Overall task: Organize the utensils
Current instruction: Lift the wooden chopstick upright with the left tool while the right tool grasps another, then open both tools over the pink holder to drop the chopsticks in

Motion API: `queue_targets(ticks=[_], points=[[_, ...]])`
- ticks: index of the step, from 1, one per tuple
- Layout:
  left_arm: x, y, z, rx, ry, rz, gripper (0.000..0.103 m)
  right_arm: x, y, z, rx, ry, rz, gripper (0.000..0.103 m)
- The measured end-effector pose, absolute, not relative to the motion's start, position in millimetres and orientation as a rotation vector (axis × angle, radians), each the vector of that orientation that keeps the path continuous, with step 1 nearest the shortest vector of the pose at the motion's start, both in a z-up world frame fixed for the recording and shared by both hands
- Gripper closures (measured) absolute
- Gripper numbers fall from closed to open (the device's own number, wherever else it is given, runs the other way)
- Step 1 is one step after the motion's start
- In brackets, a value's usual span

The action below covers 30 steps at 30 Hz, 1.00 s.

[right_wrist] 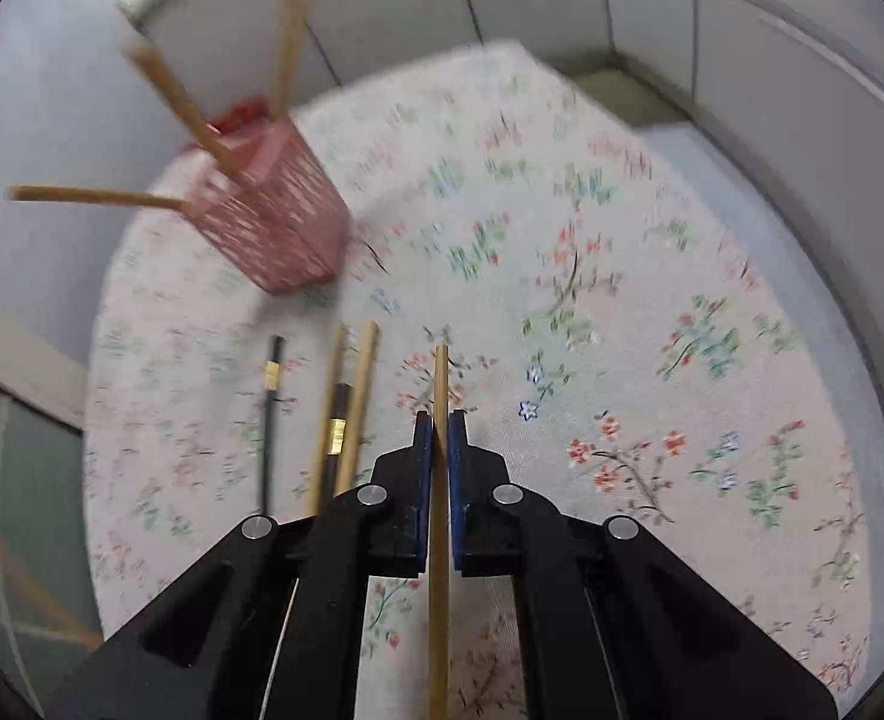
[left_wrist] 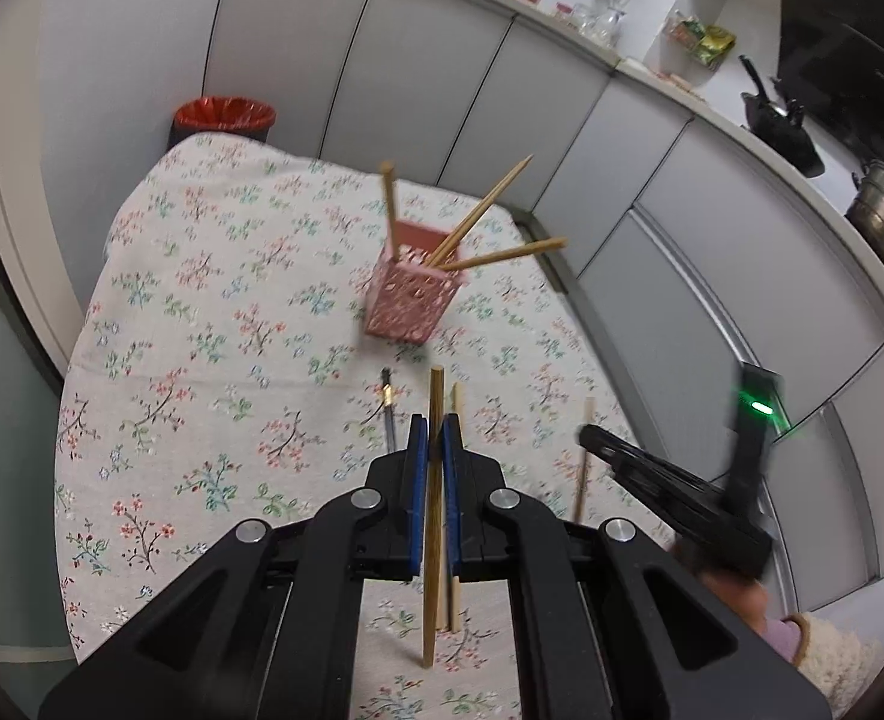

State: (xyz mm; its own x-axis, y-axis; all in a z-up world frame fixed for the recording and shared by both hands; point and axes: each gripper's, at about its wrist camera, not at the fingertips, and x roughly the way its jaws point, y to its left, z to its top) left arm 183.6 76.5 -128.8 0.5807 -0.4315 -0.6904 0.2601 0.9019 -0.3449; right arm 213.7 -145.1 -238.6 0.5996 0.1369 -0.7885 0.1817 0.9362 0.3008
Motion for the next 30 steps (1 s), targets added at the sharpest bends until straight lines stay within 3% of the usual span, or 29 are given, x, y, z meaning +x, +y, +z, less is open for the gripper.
queue_targets(ticks=[13, 23, 30], points=[[198, 31, -53, -0.159, 0.722, -0.439, 0.098, 158, -196, -92, 0.315, 0.606, 0.01, 0.099], [262, 11, 15, -0.087, 0.609, -0.374, 0.098, 222, -228, 11, 0.349, 0.431, 0.017, 0.099], [326, 11, 6, -0.068, 0.561, -0.293, 0.098, 285, -206, 19, 0.32, 0.353, 0.065, 0.099]])
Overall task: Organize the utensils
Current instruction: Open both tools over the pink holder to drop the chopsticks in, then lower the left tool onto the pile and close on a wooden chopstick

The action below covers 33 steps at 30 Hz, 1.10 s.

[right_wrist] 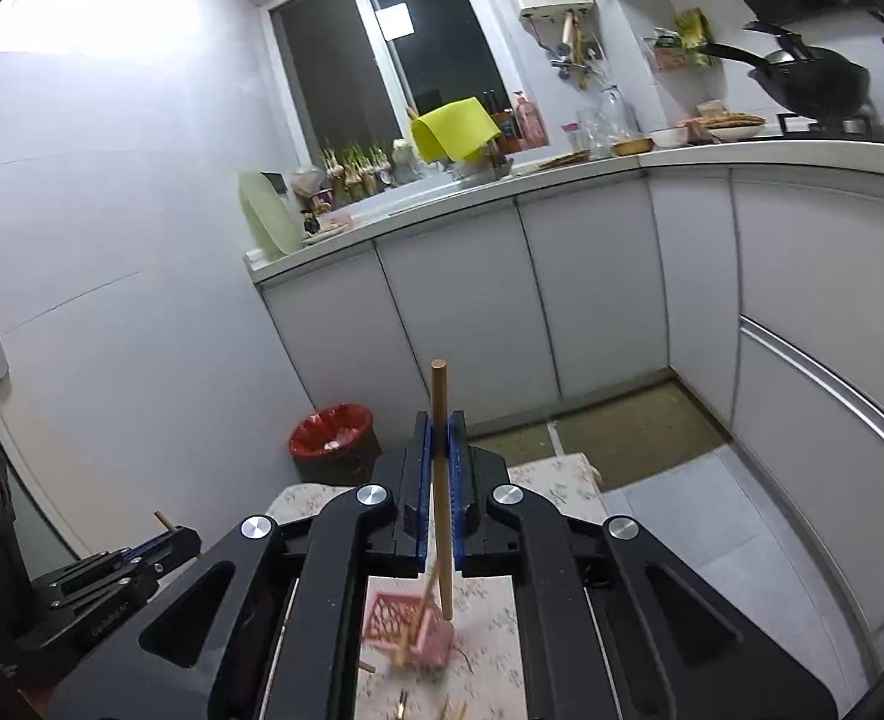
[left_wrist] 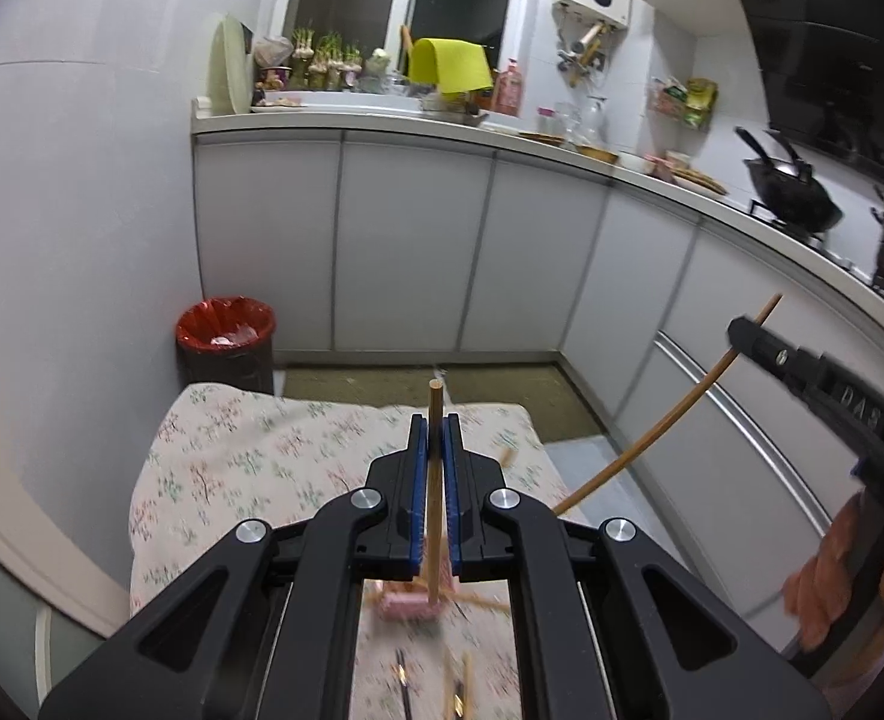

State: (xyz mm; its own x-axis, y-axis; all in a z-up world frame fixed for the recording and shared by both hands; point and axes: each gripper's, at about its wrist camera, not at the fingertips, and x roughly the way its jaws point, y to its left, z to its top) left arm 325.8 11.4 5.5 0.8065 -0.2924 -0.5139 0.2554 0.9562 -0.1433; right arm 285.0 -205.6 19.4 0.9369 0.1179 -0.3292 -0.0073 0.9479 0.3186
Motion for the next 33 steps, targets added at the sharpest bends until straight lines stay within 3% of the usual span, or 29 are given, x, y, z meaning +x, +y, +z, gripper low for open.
queue_targets(ticks=[7, 8, 10, 11, 12, 15, 21, 25, 29, 31, 33], points=[[365, 18, -57, -0.066, 0.628, -0.278, 0.097, 337, -166, -46, 0.314, 0.39, 0.133, 0.099], [365, 23, -62, -0.08, 0.633, -0.283, 0.097, 343, -162, -57, 0.312, 0.41, 0.144, 0.095], [363, 30, -63, -0.1, 0.618, -0.279, 0.096, 348, -160, -70, 0.327, 0.437, 0.146, 0.065], [360, 33, -61, -0.111, 0.609, -0.283, 0.094, 346, -160, -74, 0.333, 0.433, 0.139, 0.063], [358, 36, -58, -0.125, 0.606, -0.291, 0.089, 344, -160, -74, 0.325, 0.432, 0.131, 0.063], [344, 39, -47, -0.141, 0.57, -0.283, 0.057, 338, -155, -68, 0.28, 0.441, 0.113, 0.062], [303, 35, -29, -0.107, 0.551, -0.277, 0.056, 302, -157, -55, 0.231, 0.433, 0.067, 0.058], [272, 32, -38, -0.065, 0.586, -0.276, 0.045, 268, -165, -56, 0.231, 0.432, 0.043, 0.04], [245, 33, -56, -0.064, 0.66, -0.287, 0.043, 236, -167, -63, 0.193, 0.451, 0.01, 0.029], [233, 35, -68, -0.067, 0.698, -0.282, 0.031, 217, -170, -71, 0.196, 0.469, -0.012, 0.014], [222, 35, -78, -0.069, 0.72, -0.287, 0.028, 203, -171, -80, 0.19, 0.489, -0.028, 0.007]])
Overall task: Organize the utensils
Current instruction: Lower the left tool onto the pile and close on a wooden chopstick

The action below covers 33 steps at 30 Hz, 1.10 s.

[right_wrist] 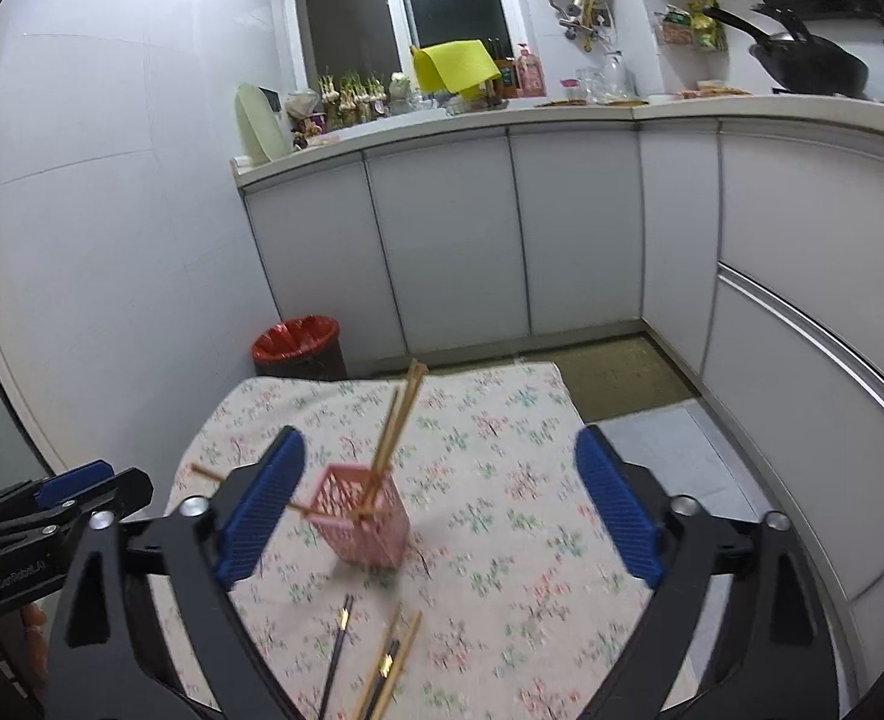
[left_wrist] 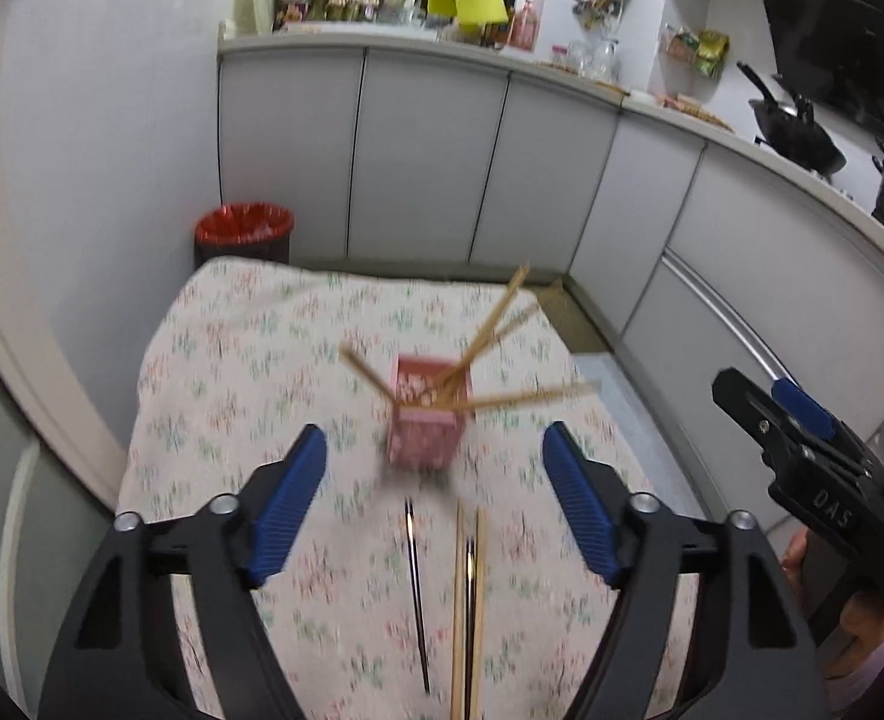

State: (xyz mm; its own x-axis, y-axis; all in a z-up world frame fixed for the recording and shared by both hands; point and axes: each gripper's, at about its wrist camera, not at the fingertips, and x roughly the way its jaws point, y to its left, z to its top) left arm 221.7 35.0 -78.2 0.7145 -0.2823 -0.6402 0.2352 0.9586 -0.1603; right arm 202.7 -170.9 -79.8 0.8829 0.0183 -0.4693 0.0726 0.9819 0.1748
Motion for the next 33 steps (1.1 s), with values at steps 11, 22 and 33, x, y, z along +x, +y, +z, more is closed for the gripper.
queue_targets(ticks=[11, 22, 33], points=[[201, 8, -167, -0.011, 0.943, -0.353, 0.023, 165, -192, -179, 0.35, 0.776, -0.1, 0.007], [247, -29, -241, 0.055, 1.072, -0.354, 0.062, 162, -222, -222, 0.493, 0.925, -0.12, 0.007], [280, -38, -276, 0.001, 1.112, -0.31, 0.086, 169, -228, -229, 0.468, 0.96, -0.096, 0.007]])
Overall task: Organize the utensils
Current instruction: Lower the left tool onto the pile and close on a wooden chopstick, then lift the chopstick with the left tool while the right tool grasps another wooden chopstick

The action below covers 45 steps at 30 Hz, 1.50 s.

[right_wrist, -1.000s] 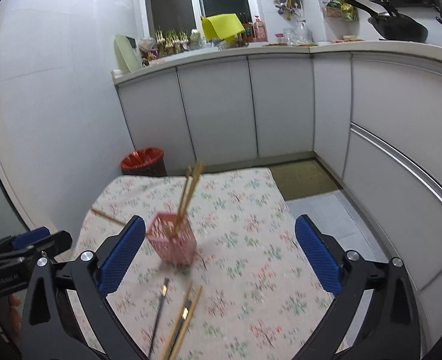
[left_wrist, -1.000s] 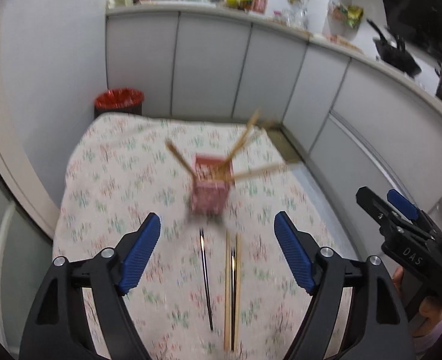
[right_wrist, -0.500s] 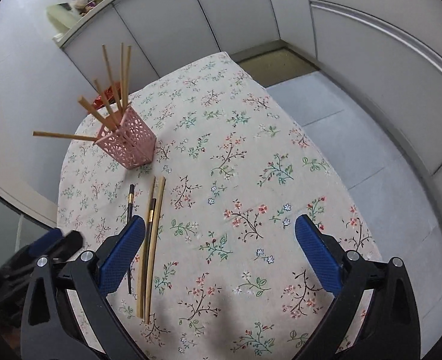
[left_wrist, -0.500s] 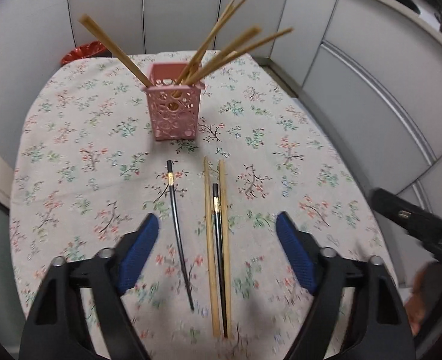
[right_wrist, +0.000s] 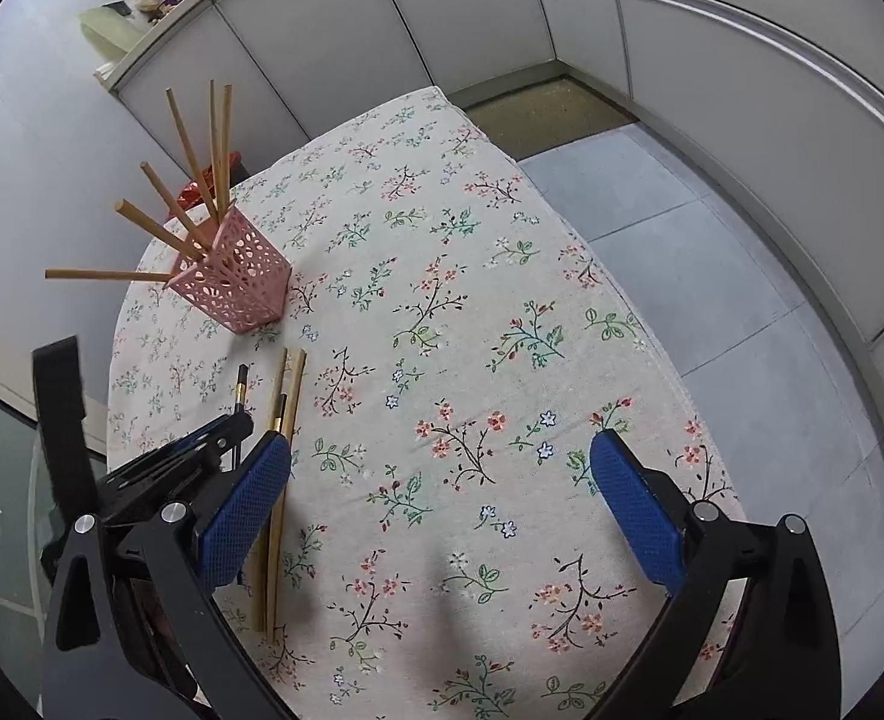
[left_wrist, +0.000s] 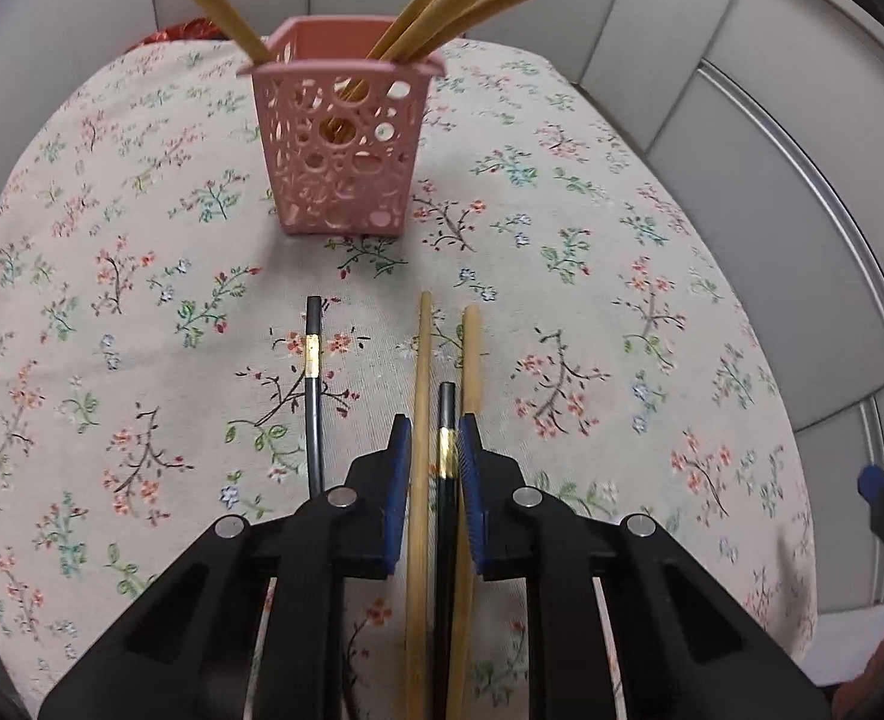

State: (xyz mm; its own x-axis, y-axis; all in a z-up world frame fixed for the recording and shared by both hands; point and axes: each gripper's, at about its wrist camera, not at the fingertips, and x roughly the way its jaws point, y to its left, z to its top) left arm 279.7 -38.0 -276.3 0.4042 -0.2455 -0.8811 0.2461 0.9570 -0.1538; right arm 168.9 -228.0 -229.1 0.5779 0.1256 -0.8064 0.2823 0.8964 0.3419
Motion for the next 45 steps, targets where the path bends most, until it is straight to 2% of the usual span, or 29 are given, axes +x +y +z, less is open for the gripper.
queue_targets(ticks=[12, 16, 21, 26, 28, 32, 33, 37, 45], points=[[313, -41, -295, -0.051, 1.129, -0.308, 0.086, 169, -234, -237, 0.475, 0.986, -0.111, 0.007], [308, -29, -291, -0.073, 1.188, -0.289, 0.098, 174, -233, -237, 0.486, 0.996, -0.11, 0.007], [286, 4, -289, -0.123, 1.221, -0.311, 0.098, 197, -214, -244, 0.431, 1.05, -0.109, 0.008], [251, 43, -250, -0.146, 1.153, -0.316, 0.098, 226, -183, -260, 0.429, 1.12, -0.102, 0.021], [239, 55, -231, -0.159, 1.106, -0.319, 0.098, 236, -165, -268, 0.428, 1.145, -0.104, 0.031], [225, 73, -203, -0.183, 1.028, -0.328, 0.098, 256, -133, -281, 0.405, 1.172, -0.097, 0.042], [225, 74, -199, -0.185, 1.018, -0.331, 0.098, 262, -127, -284, 0.405, 1.177, -0.1, 0.049], [223, 80, -178, -0.186, 0.962, -0.358, 0.098, 284, -109, -300, 0.376, 1.18, -0.163, 0.053], [221, 79, -175, -0.181, 0.95, -0.379, 0.098, 302, -95, -306, 0.287, 1.12, -0.246, 0.057]])
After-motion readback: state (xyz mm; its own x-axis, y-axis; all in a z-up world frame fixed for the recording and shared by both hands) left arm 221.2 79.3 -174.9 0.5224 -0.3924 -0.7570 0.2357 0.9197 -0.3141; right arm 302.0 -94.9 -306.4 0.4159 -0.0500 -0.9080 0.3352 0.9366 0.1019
